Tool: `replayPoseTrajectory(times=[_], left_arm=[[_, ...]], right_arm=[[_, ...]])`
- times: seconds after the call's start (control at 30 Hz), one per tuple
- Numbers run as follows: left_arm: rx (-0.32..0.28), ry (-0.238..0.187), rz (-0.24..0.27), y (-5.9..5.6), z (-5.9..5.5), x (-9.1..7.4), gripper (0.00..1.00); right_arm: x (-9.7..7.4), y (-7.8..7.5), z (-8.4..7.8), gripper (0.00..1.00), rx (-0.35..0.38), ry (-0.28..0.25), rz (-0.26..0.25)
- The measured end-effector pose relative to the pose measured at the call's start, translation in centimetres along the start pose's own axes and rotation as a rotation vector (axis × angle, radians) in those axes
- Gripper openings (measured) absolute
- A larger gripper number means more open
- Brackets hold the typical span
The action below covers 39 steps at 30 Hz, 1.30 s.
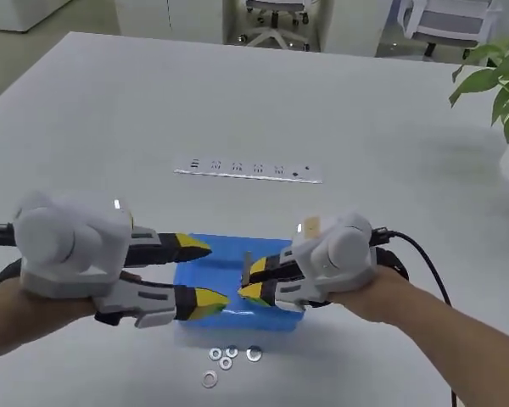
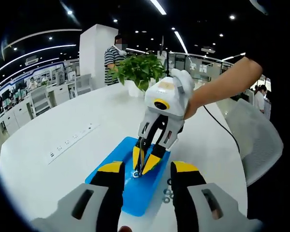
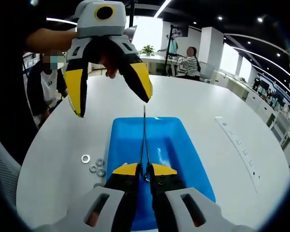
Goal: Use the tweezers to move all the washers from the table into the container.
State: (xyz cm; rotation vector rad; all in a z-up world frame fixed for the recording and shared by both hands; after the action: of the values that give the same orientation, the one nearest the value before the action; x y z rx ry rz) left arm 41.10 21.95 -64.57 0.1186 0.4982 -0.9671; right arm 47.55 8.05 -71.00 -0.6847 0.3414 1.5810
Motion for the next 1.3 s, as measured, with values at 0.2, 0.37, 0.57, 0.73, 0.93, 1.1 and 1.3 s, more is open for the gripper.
replayPoseTrajectory(times=[0.2,0.37,0.57,0.73,0.93,1.1,1.3], left_arm=[[0.035,-0.006,-0.029,0.5,0.8,1.3,0.31],[0.062,0.002,-0.048,0.8,1.2,2.2,0.26],[0.091,0.005,-0.080,1.1,1.7,2.9,0.19],[0.124,0.018,-0.115,0.9,1.8,3.2,0.11],[0.143,0.028,-0.130,0.9,1.8,3.5,0.08],[0.161,0.027,-0.136,0.8,1.9,3.5,0.07],[0.178,0.026,-0.143,0.7,2.0,3.7,0.05]], right_arm=[[0.0,0.1,-0.2,0.10,0.001,0.004,0.006],[0.1,0.1,-0.3,0.10,-0.002,0.006,0.012],[0.1,0.2,-0.5,0.10,-0.002,0.006,0.018],[0.1,0.2,-0.5,0.10,-0.005,0.003,0.025],[0.2,0.1,-0.5,0.10,-0.013,0.002,0.031],[0.1,0.1,-0.5,0.11,-0.016,0.006,0.028],[0.0,0.1,-0.4,0.12,-0.019,0.012,0.027]])
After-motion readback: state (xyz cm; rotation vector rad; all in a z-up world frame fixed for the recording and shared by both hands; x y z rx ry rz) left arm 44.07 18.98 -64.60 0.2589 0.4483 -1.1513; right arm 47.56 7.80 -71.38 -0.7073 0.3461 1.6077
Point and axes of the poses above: the centre of the closed fingertips' face, and the gripper's own axes: x roughly forward along the fingers, y roughly to its left, z roughly out of its top, the point moved 9 cm from there along -x, roughly backward along the fingers, and after that the axes turned 7 degrees about -x, right-handed, at the moved point
